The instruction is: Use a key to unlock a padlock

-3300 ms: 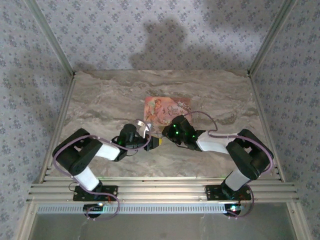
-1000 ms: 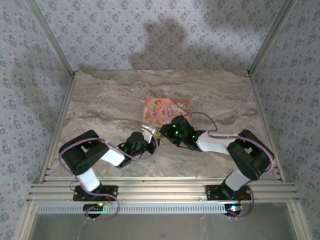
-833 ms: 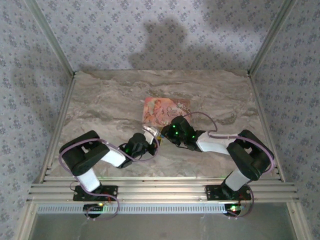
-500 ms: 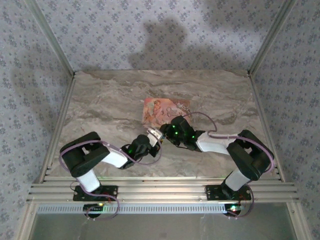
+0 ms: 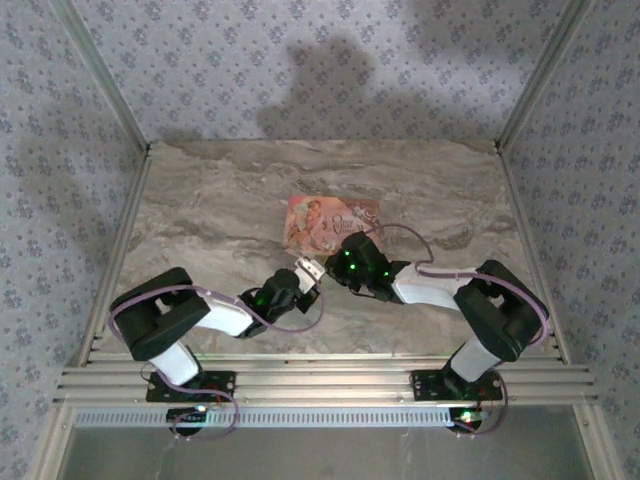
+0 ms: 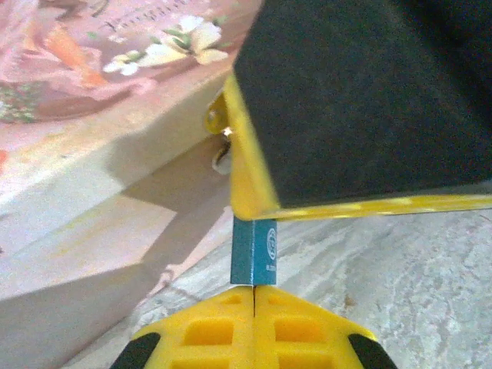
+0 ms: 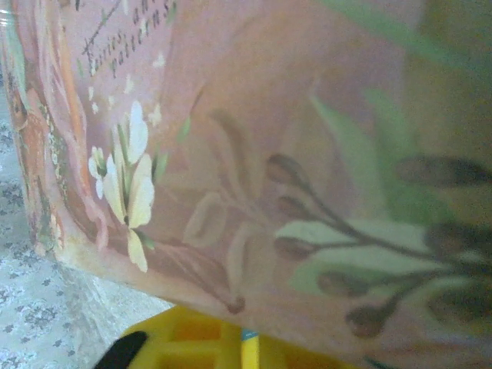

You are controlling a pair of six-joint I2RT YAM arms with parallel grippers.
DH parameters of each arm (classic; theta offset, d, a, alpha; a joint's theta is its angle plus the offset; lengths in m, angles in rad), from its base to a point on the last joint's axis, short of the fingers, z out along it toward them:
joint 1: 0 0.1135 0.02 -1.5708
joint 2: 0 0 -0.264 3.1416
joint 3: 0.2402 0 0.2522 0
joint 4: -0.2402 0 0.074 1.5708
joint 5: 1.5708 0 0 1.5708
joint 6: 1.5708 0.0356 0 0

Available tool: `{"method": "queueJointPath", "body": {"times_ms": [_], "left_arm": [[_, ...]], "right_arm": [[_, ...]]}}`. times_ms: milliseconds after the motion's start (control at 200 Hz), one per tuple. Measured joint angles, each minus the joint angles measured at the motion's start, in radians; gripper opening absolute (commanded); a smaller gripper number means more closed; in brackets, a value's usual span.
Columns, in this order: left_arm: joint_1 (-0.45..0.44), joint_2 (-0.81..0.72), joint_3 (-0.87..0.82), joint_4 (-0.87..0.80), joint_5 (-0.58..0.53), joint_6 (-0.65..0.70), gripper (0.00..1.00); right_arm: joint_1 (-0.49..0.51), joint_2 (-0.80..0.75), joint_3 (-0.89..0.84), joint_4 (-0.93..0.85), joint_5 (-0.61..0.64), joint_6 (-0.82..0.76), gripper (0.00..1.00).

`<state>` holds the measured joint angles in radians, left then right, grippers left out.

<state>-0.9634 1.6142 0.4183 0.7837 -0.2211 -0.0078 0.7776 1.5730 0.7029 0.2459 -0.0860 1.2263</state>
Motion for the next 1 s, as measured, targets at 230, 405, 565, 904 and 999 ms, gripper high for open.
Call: {"method": "queueJointPath", "body": {"times_ms": [230, 405, 565, 904, 999], "left_arm": [[-0.02, -0.004, 0.01, -0.024, -0.057, 0.025, 0.0], [-0.051, -0.003, 0.013, -0.053, -0.018, 0.05, 0.0], [-0.033, -0.003, 0.013, -0.043, 0.037, 0.003, 0.0], [0.0, -0.005, 0.004, -0.029, 0.087, -0.077, 0.0], [0.0, -0.005, 0.005, -0.03, 0.087, -0.076, 0.0]], "right_arm": [[-0.004, -0.002, 0.003, -0.009, -0.008, 0.007, 0.41], [0.007, -0.013, 0.011, -0.039, -0.012, 0.024, 0.62], [0.007, -0.038, 0.011, -0.093, -0.006, 0.027, 0.62], [0.023, -0.048, 0.0, -0.104, 0.008, 0.028, 0.6], [0.034, -0.051, 0.0, -0.113, 0.019, 0.027, 0.53]]}}
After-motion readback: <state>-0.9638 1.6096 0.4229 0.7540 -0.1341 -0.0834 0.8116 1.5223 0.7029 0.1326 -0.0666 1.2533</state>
